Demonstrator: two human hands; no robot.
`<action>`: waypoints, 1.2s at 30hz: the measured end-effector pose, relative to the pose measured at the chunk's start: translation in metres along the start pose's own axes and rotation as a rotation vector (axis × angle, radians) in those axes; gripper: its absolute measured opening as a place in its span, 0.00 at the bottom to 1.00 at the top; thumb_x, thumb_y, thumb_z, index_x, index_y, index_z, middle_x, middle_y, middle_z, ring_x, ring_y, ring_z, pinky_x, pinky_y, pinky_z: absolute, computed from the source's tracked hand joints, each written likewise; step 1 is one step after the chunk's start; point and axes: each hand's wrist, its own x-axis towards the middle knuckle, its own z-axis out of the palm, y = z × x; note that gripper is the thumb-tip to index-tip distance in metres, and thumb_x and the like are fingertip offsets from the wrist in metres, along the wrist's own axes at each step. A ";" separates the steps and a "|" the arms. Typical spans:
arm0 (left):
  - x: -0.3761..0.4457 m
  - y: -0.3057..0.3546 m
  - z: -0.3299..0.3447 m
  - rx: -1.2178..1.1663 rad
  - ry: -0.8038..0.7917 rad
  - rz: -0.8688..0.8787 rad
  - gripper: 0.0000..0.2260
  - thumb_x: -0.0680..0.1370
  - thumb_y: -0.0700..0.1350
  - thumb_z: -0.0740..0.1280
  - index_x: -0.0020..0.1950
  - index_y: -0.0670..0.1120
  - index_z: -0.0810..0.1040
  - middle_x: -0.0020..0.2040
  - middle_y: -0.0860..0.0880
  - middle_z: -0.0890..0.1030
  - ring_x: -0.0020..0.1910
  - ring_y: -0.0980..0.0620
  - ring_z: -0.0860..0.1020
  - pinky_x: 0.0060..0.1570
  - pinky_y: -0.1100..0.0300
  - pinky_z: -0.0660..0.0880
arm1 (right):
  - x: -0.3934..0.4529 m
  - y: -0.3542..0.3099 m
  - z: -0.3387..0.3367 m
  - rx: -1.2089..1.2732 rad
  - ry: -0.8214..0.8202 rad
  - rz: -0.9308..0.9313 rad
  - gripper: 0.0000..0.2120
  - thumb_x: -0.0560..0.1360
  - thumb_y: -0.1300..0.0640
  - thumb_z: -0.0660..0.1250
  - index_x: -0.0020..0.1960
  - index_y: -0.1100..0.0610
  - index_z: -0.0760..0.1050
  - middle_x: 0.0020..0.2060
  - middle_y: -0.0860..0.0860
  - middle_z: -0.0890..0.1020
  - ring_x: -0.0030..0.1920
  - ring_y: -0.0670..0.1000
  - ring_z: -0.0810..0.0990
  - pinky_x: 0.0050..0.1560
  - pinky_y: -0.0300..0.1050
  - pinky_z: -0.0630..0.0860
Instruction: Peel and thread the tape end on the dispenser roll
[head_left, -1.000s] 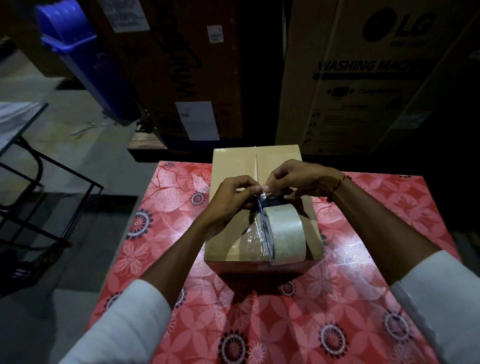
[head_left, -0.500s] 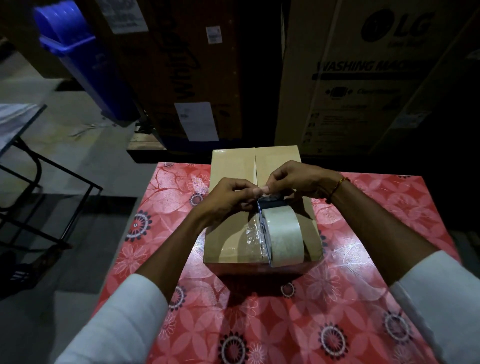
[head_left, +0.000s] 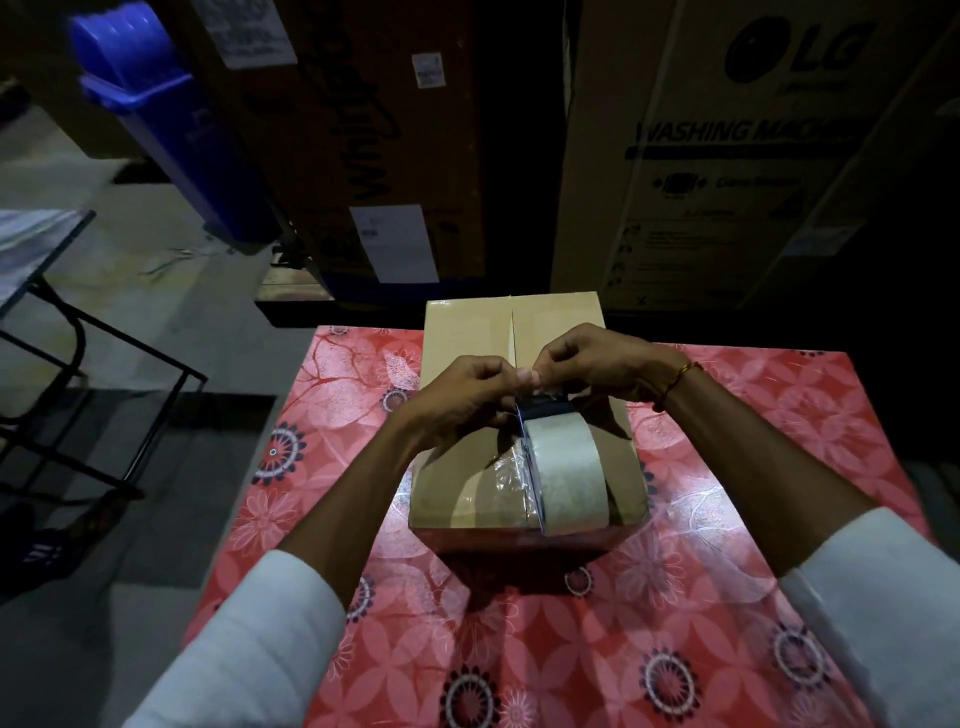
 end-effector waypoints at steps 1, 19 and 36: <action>0.001 0.000 0.001 0.010 0.006 0.006 0.09 0.80 0.43 0.68 0.48 0.36 0.77 0.36 0.47 0.78 0.33 0.55 0.78 0.35 0.64 0.77 | -0.001 0.001 0.000 0.010 0.014 -0.004 0.12 0.78 0.54 0.70 0.50 0.64 0.82 0.40 0.52 0.81 0.39 0.47 0.78 0.36 0.41 0.76; -0.001 -0.010 0.013 0.088 0.167 0.093 0.12 0.80 0.49 0.67 0.49 0.39 0.81 0.44 0.45 0.81 0.42 0.49 0.77 0.39 0.61 0.77 | -0.019 0.031 0.025 0.298 0.264 -0.165 0.05 0.79 0.62 0.68 0.46 0.60 0.82 0.42 0.55 0.83 0.44 0.50 0.82 0.43 0.40 0.79; 0.001 -0.015 0.023 0.086 0.220 0.105 0.06 0.78 0.46 0.71 0.42 0.47 0.82 0.40 0.44 0.79 0.42 0.44 0.76 0.43 0.50 0.73 | -0.027 0.028 0.033 0.305 0.297 -0.145 0.13 0.75 0.50 0.73 0.50 0.60 0.83 0.50 0.57 0.84 0.54 0.59 0.84 0.56 0.55 0.82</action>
